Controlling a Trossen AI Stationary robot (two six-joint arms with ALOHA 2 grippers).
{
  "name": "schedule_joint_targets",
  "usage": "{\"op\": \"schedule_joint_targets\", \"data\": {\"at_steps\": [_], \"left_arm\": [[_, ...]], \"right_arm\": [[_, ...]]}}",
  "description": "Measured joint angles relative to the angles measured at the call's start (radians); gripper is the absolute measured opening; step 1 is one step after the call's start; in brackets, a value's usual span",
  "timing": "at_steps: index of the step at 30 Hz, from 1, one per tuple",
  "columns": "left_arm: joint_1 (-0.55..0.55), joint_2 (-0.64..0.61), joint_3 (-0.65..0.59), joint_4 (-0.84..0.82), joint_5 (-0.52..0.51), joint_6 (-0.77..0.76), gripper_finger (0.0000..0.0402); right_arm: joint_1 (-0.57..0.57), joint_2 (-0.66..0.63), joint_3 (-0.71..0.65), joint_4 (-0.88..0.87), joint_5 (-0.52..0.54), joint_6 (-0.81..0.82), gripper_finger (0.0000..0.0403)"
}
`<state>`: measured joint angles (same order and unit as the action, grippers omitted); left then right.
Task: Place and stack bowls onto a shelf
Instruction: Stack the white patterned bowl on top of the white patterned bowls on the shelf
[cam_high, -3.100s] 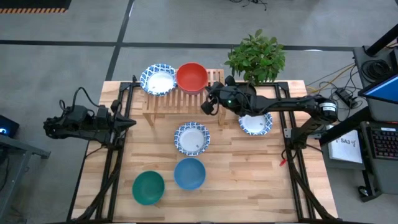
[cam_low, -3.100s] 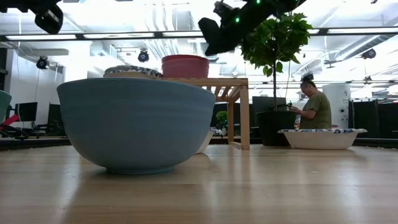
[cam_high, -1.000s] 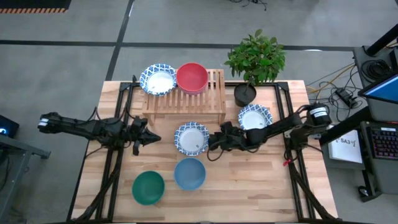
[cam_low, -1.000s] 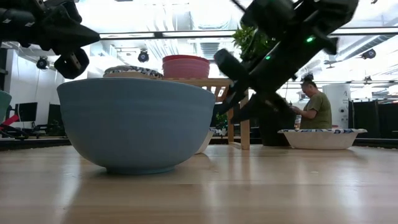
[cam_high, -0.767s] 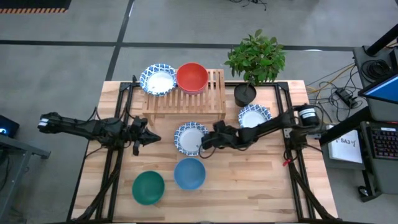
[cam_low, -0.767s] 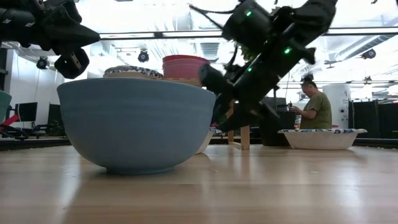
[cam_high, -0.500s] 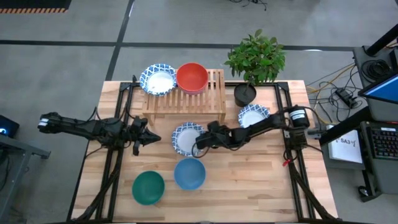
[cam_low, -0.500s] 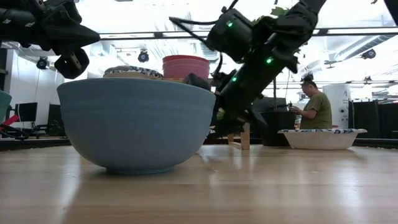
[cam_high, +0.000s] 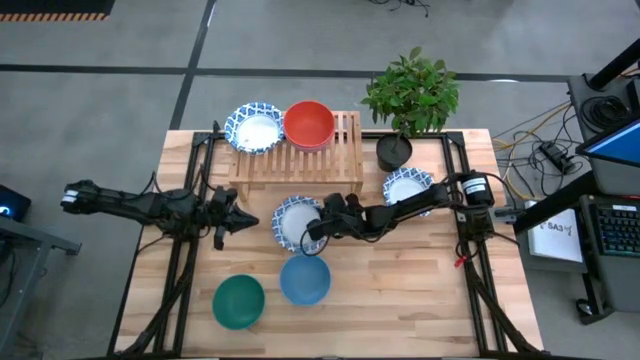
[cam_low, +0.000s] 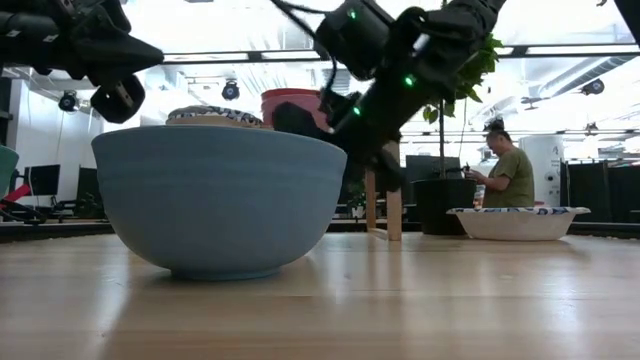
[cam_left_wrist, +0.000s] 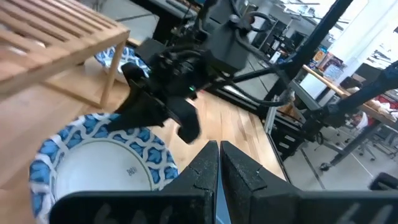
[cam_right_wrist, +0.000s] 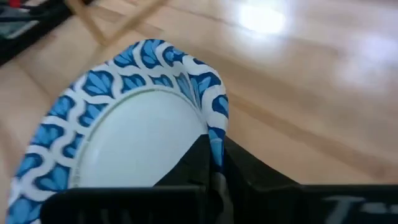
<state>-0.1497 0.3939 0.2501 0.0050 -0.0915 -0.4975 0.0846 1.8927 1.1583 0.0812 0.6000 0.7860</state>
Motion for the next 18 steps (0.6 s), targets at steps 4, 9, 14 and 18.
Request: {"op": "schedule_joint_targets", "data": {"at_steps": [4, 9, 14, 18], "left_arm": [[0.0, 0.002, 0.0, 0.021, -0.057, 0.019, 0.0], [0.0, 0.0, 0.0, 0.025, -0.079, 0.035, 0.0021], [0.0, 0.015, 0.0, 0.025, -0.119, 0.066, 0.007], [0.001, 0.036, 0.0, 0.025, -0.194, 0.107, 0.0112]], "right_arm": [[0.016, 0.0, 0.054, 0.005, 0.008, -0.166, 0.0011], [0.068, -0.002, 0.13, 0.002, 0.131, -0.404, 0.0011], [0.126, -0.002, 0.223, 0.007, 0.237, -0.636, 0.0011], [0.166, -0.002, 0.276, 0.007, 0.313, -0.768, 0.0011]]}}
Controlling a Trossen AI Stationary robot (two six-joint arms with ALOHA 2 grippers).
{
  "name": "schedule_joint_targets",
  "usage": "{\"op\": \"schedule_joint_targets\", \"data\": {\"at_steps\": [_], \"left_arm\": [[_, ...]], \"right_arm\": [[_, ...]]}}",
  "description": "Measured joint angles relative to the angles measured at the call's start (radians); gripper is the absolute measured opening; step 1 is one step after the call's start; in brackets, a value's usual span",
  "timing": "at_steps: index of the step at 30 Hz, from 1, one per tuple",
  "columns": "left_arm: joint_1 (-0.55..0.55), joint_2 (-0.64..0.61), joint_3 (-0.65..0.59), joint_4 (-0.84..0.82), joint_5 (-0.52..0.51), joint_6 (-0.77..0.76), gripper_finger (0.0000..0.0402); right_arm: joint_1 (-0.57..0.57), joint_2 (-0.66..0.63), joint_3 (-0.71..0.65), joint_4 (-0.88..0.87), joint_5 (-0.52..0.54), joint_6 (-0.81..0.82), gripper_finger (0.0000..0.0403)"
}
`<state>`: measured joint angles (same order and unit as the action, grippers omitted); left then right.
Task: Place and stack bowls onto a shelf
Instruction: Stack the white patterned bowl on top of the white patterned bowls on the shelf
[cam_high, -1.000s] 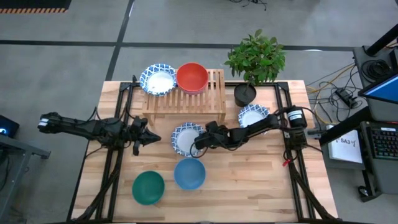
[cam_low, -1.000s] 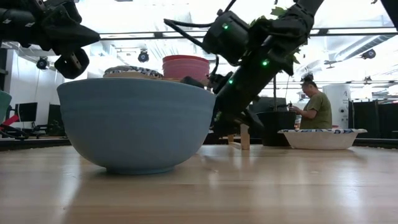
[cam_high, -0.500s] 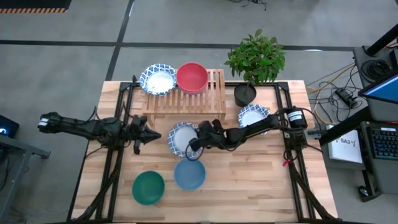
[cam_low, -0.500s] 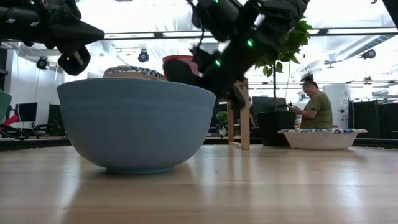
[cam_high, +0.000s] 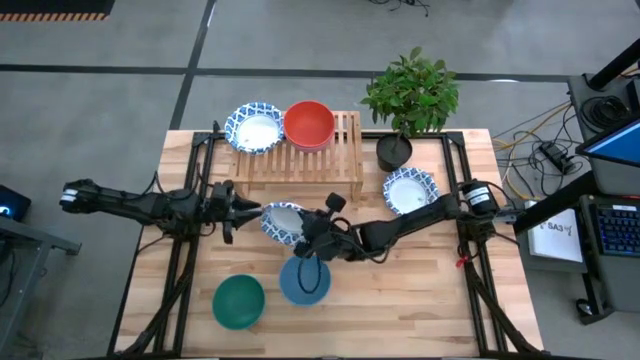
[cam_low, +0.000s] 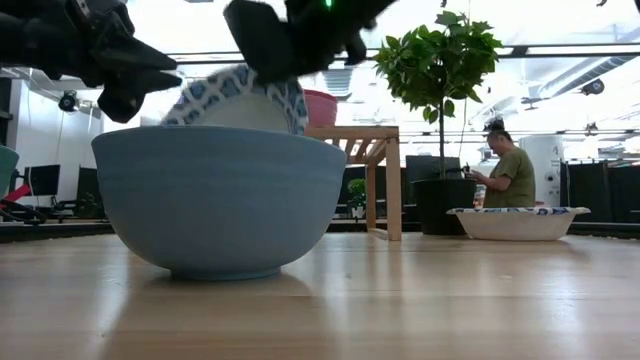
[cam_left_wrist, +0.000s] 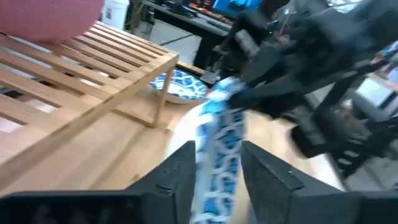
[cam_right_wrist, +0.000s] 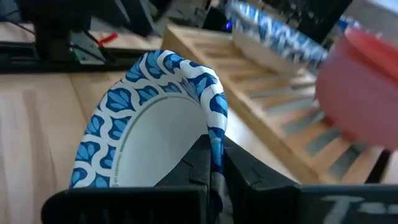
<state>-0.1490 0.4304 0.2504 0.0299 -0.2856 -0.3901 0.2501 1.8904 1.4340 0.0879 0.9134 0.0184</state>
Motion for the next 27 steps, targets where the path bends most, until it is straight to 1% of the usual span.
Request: {"op": "schedule_joint_targets", "data": {"at_steps": [5, 9, 14, 16, 18, 21, 22, 27], "left_arm": [[0.0, 0.026, 0.0, 0.009, -0.003, 0.058, 0.0143], [0.0, 0.056, 0.0, 0.041, 0.043, 0.101, 0.0148], [0.0, 0.099, 0.0, 0.082, 0.06, 0.112, 0.0147], [0.0, 0.111, 0.0, 0.085, 0.059, 0.086, 0.0135], [0.0, 0.117, 0.0, 0.087, 0.059, 0.054, 0.0108], [0.0, 0.117, 0.0, 0.095, 0.056, -0.001, 0.0038], [0.0, 0.115, 0.0, 0.096, 0.057, -0.018, 0.002], [0.0, 0.096, 0.02, 0.077, 0.052, -0.078, 0.0004]], "right_arm": [[0.021, -0.001, 0.038, 0.001, 0.029, -0.07, 0.0011], [0.022, -0.001, 0.05, 0.013, 0.031, -0.1, 0.0011], [0.022, -0.001, 0.05, 0.05, 0.031, -0.135, 0.0011], [0.022, -0.001, 0.05, 0.057, 0.031, -0.137, 0.0011], [0.022, -0.001, 0.05, 0.058, 0.031, -0.135, 0.0011], [0.022, -0.001, 0.05, 0.06, 0.028, -0.124, 0.0019], [0.022, -0.001, 0.05, 0.06, 0.025, -0.124, 0.0025], [0.022, -0.001, 0.05, 0.061, 0.03, -0.123, 0.0068]]}}
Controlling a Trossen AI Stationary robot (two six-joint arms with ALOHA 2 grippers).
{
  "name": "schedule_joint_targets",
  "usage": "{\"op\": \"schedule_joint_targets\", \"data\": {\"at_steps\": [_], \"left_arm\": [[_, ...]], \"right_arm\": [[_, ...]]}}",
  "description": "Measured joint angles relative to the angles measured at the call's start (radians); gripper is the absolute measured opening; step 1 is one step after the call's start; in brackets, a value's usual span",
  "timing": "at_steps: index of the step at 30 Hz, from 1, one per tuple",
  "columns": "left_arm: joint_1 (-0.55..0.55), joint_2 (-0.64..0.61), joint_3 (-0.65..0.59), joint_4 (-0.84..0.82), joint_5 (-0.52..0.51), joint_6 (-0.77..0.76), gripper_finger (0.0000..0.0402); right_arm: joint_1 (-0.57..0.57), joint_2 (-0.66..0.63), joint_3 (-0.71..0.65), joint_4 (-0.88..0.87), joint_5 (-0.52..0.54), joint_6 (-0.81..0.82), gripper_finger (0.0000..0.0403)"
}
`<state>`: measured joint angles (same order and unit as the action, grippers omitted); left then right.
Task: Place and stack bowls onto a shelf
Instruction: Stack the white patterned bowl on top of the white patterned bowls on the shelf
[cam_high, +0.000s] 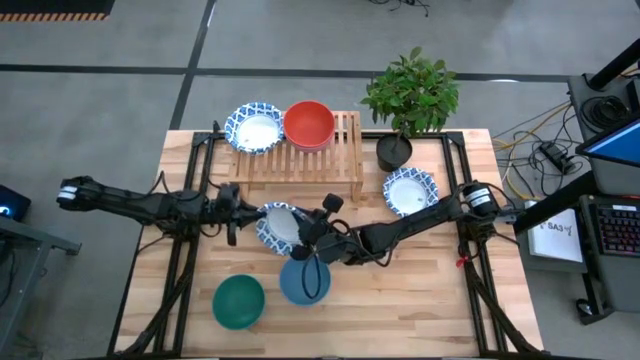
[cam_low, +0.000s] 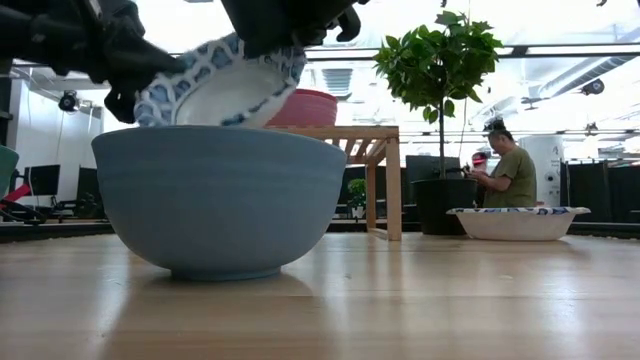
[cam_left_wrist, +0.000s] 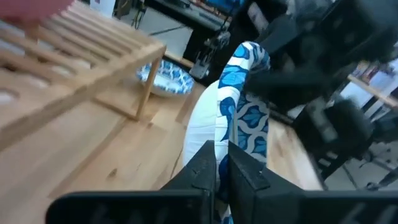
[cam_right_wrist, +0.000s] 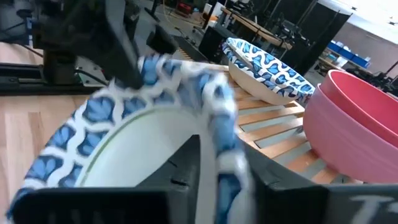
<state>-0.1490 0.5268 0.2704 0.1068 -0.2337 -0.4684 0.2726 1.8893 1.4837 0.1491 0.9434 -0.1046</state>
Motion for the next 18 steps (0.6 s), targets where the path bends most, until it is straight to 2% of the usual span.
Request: {"op": "schedule_joint_targets", "data": {"at_steps": [3, 7, 13, 18], "left_arm": [[0.0, -0.009, 0.06, -0.059, -0.002, -0.018, 0.0002], [0.0, -0.003, 0.209, -0.246, -0.03, -0.024, 0.0001], [0.0, 0.038, 0.485, -0.624, -0.196, 0.014, 0.0], [0.0, 0.073, 0.705, -0.833, -0.318, 0.047, 0.0]], "right_arm": [[0.0, -0.009, 0.0, -0.003, 0.002, 0.004, 0.0095], [0.002, -0.053, 0.0, -0.045, 0.042, 0.014, 0.0125], [0.018, -0.137, 0.0, -0.174, 0.056, 0.045, 0.0148], [0.038, -0.199, -0.001, -0.32, 0.056, 0.143, 0.0151]]}}
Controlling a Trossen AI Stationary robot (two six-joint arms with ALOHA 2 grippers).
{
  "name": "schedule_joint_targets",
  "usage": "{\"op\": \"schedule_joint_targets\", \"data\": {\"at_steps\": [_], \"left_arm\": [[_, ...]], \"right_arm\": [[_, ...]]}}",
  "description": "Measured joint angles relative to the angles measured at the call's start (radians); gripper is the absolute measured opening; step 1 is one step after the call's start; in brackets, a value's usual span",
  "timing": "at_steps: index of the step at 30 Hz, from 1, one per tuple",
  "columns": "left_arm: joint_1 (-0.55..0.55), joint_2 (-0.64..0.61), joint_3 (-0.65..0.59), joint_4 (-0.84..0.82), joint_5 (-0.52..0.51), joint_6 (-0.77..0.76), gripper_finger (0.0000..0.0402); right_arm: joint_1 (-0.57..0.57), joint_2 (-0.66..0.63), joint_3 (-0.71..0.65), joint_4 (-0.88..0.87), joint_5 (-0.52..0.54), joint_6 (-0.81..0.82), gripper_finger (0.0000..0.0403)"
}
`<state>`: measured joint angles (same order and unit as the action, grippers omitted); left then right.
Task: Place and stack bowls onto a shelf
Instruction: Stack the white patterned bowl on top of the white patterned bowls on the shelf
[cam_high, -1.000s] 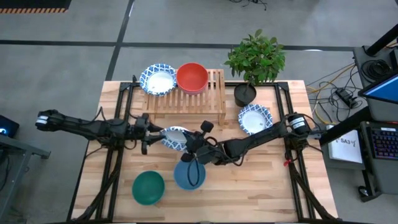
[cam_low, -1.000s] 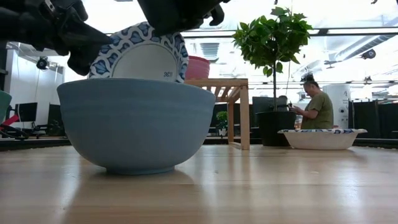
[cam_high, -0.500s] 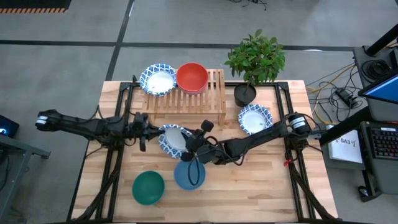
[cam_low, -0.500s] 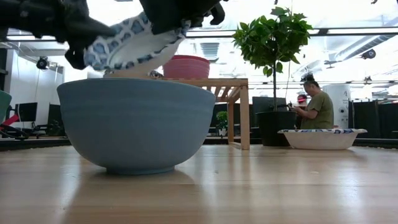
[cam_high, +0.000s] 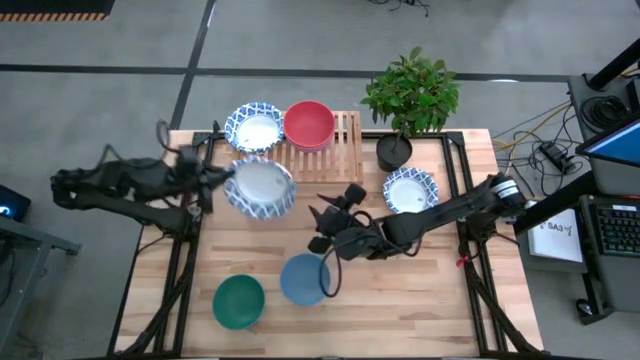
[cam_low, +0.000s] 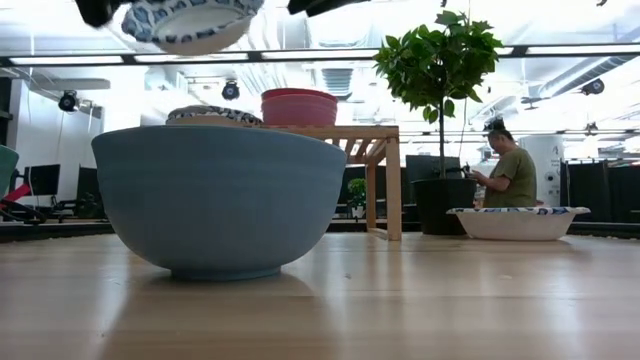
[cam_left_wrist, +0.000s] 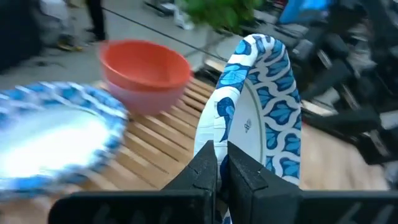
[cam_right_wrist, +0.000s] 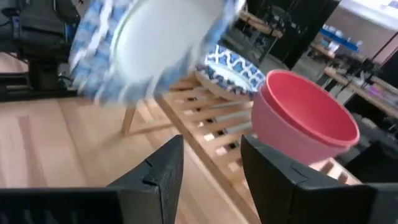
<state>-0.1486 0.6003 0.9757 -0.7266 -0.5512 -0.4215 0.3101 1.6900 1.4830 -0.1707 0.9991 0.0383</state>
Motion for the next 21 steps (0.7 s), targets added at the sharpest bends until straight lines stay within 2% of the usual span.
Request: {"op": "schedule_joint_targets", "data": {"at_steps": [3, 5, 8, 10, 15, 21], "left_arm": [[0.0, 0.014, 0.112, -0.087, -0.112, 0.017, 0.0], [0.001, 0.017, 0.168, -0.136, -0.228, 0.024, 0.0], [0.003, 0.017, 0.219, -0.151, -0.398, 0.054, 0.0], [0.006, 0.017, 0.244, -0.138, -0.463, 0.077, 0.0], [0.019, 0.029, 0.291, -0.128, -0.568, 0.113, 0.0], [0.043, 0.088, 0.305, -0.036, -0.566, 0.202, 0.0]], "right_arm": [[0.014, -0.02, 0.0, -0.087, -0.001, 0.071, 0.0151], [0.024, -0.024, 0.0, -0.131, -0.001, 0.107, 0.0151], [0.035, -0.025, 0.0, -0.17, -0.002, 0.143, 0.0151], [0.038, -0.025, 0.0, -0.18, -0.001, 0.158, 0.0151], [0.038, -0.024, -0.005, -0.187, 0.002, 0.179, 0.0151], [0.037, -0.024, -0.005, -0.187, 0.023, 0.199, 0.0151]]}}
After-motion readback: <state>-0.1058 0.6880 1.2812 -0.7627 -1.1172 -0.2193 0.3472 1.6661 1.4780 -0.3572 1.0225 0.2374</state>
